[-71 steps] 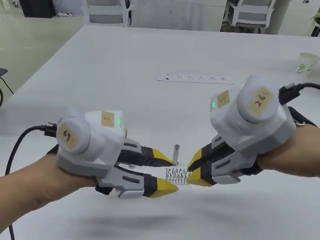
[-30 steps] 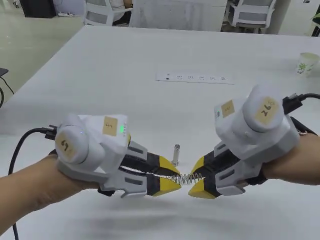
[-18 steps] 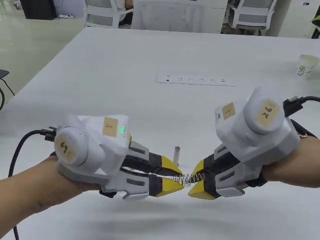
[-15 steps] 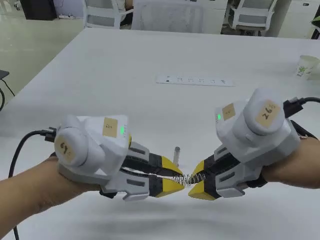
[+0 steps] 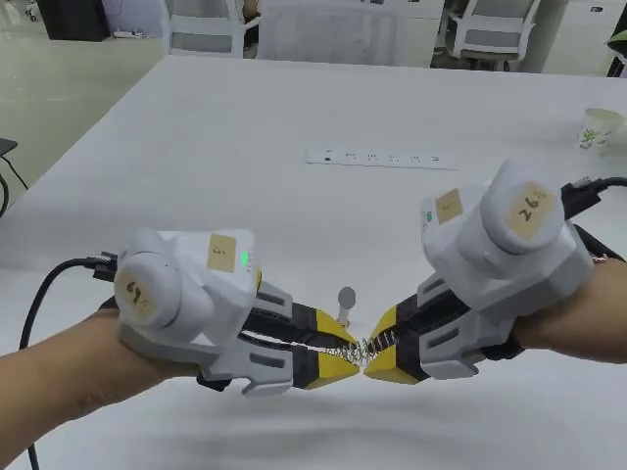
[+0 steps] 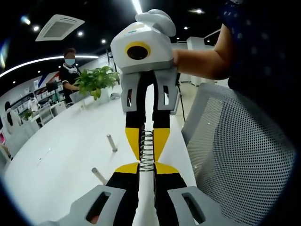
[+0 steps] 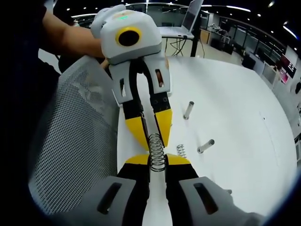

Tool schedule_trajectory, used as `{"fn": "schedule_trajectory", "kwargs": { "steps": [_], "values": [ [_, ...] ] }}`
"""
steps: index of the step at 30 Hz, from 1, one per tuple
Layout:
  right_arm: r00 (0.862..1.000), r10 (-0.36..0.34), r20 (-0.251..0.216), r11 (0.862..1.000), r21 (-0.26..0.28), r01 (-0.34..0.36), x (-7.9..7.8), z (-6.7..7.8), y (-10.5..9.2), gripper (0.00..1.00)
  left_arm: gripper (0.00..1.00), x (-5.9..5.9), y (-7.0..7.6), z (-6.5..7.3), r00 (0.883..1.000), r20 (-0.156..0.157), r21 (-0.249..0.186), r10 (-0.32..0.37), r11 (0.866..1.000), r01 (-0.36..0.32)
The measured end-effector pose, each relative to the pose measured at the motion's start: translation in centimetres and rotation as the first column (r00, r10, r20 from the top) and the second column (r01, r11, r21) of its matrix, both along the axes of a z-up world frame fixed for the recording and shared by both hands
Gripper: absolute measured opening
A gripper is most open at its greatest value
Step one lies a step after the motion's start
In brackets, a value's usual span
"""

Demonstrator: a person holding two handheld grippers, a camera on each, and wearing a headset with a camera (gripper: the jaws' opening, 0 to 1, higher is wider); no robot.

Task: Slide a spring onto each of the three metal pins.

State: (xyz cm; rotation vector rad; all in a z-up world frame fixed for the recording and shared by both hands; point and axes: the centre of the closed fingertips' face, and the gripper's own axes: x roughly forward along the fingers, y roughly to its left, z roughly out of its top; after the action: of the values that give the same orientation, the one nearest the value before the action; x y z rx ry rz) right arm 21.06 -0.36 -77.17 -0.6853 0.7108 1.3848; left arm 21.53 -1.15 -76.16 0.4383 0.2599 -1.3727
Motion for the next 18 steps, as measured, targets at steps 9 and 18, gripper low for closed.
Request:
{"fn": "schedule_trajectory", "kwargs": {
  "steps": [9, 18],
  "values": [
    [1.0, 0.007, 0.007, 1.0, 0.008, -0.007, 0.0, 0.7, 0.4, 0.09, 0.03, 0.1, 0.1, -0.2, 1.0, 0.002, 0.005, 0.002, 1.0, -0.002],
    [1.0, 0.015, 0.0, 1.0, 0.017, -0.015, -0.3, 1.1, 0.9, 0.09, 0.03, 0.0, 0.0, -0.4, 1.0, -0.005, 0.005, -0.003, 1.0, 0.003]
  ]
}}
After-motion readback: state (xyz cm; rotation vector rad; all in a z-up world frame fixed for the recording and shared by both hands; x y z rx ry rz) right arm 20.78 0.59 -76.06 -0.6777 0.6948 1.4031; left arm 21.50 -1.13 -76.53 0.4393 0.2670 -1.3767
